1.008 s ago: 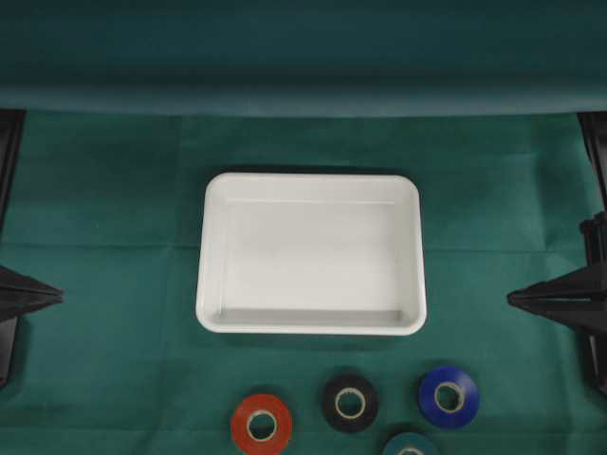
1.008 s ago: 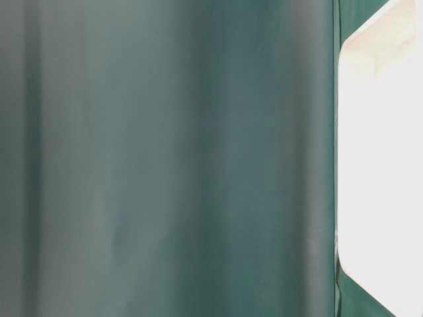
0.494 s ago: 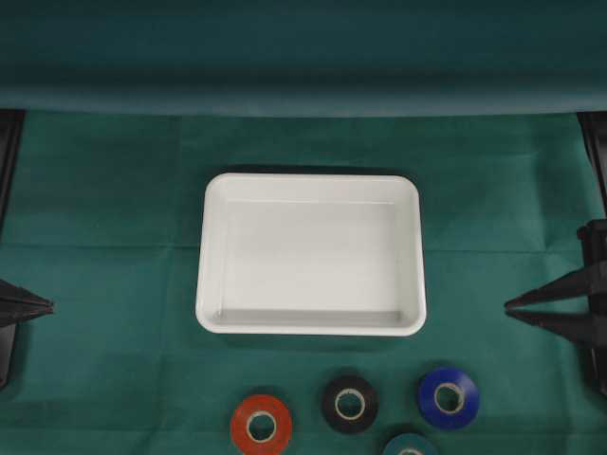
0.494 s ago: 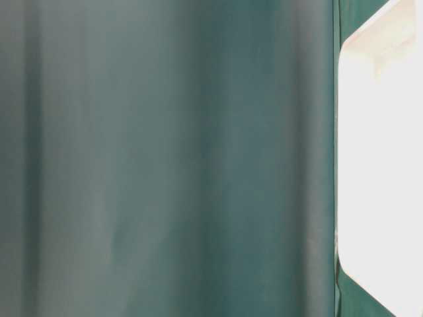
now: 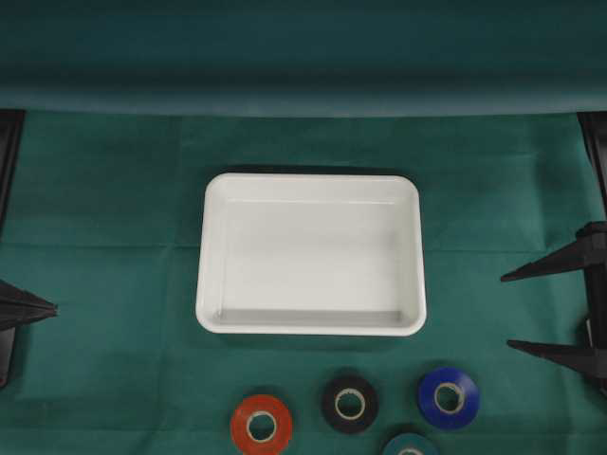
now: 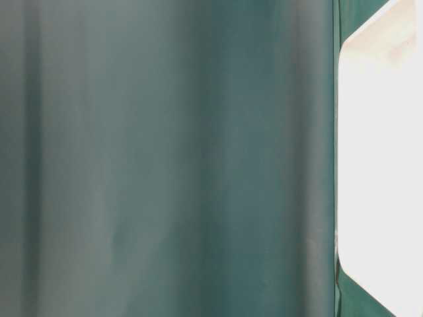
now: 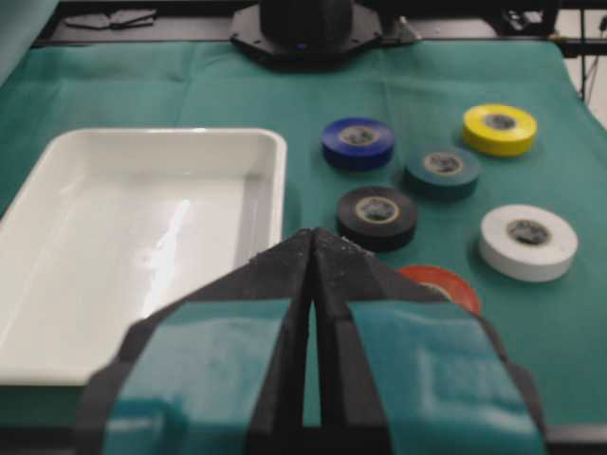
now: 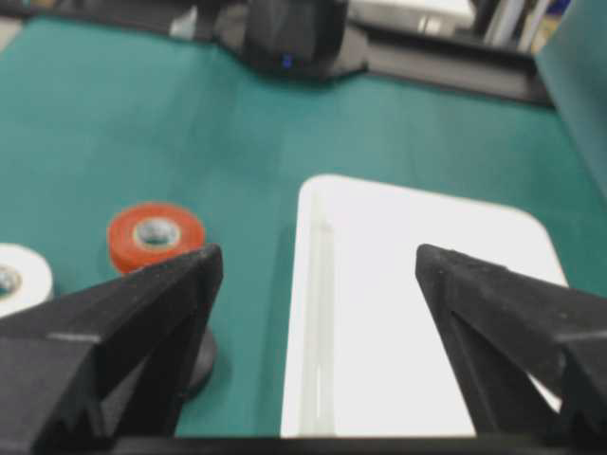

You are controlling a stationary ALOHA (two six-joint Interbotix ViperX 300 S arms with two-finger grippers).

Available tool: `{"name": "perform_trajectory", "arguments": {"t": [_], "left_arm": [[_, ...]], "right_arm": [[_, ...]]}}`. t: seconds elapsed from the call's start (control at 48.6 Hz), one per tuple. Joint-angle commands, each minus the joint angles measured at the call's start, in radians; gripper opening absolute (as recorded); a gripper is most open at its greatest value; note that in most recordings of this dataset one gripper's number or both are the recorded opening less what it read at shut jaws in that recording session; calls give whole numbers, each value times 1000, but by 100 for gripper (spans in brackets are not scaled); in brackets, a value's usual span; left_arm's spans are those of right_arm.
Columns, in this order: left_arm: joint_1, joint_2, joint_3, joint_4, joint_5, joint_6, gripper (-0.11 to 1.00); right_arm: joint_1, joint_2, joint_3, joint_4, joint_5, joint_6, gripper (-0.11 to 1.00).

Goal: Put the tape into the white case with the right arm.
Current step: 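Move the right gripper from rest toward the tape rolls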

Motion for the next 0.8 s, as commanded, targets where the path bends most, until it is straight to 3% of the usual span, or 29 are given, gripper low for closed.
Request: {"name": "perform_trajectory", "arguments": {"t": [0.0,0.206,0.288,0.781], "left_arm": [[3,9,-12,-2,-11,2,0],[3,9,-11,-2,-11,0,0],[3,8,-9,-2,-11,0,0],[3,9,-3,-2,-11,0,0]], "right_arm": [[-2,8,-46,-2,83,-2,79],[2,21,-126,2,436,-2,78],[5,20,-143,3,514,-2,79],[11,35,-133,11,503,0,79]]}}
